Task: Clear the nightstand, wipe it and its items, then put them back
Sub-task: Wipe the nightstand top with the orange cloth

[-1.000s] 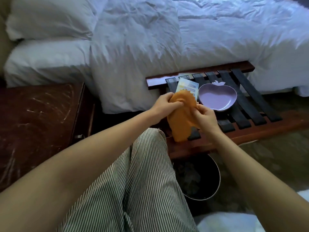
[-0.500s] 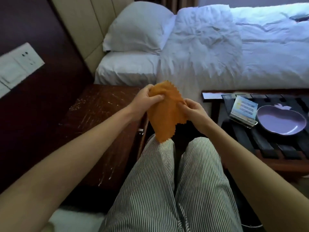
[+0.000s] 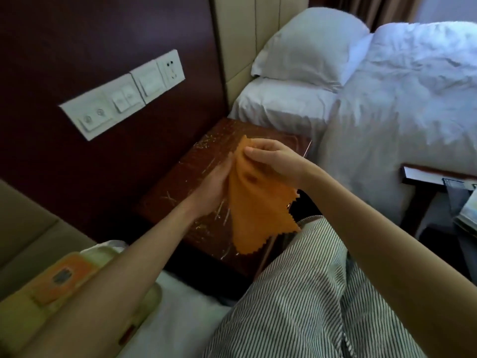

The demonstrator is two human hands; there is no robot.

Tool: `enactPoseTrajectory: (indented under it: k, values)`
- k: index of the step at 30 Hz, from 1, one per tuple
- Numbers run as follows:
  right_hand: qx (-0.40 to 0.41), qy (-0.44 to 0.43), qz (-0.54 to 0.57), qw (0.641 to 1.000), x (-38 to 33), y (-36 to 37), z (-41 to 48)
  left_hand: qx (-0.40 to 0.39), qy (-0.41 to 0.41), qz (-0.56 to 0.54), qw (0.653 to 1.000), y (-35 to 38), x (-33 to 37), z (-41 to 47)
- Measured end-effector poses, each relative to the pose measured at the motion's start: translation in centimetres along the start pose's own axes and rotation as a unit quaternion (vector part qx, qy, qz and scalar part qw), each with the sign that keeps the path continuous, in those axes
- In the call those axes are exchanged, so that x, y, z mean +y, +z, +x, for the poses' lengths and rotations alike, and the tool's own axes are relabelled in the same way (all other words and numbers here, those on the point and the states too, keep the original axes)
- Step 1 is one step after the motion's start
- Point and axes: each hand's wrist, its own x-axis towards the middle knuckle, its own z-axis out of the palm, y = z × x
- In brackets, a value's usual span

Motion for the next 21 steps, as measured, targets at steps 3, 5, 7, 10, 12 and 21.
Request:
enactPoseTrajectory:
  k: [3, 5, 7, 10, 12, 21]
  values:
    - [-0.035, -0.001, -0.045, 0.998, -0.1, 1.2, 1.5, -0.002, -0.027, -0.037, 0.999, -1.1, -1.2, -1.9]
    - [-0.016, 0.003, -0.08, 0.997, 0.3, 1.7, 2.2, 0.017, -0.054, -0.003, 0.998, -1.6, -1.8, -2.8]
    - [0.032, 0.004, -0.115, 0.993, 0.6, 2.1, 2.7, 0.047, -0.085, -0.001, 0.995, -2.0, -2.6, -3.6]
    - [0.073, 0.018, -0.124, 0.989, 1.2, 3.0, 3.3, -0.002, -0.157, 0.057, 0.986, -3.2, -3.6, -5.2]
    - [0.104, 0.031, -0.115, 0.987, 1.7, 3.9, 3.5, -0.02, -0.2, 0.108, 0.974, -4.0, -4.2, -6.1]
    - [0.108, 0.025, -0.223, 0.969, 5.7, 7.2, 3.8, 0.175, -0.197, -0.049, 0.963, -6.1, -4.5, -6.8]
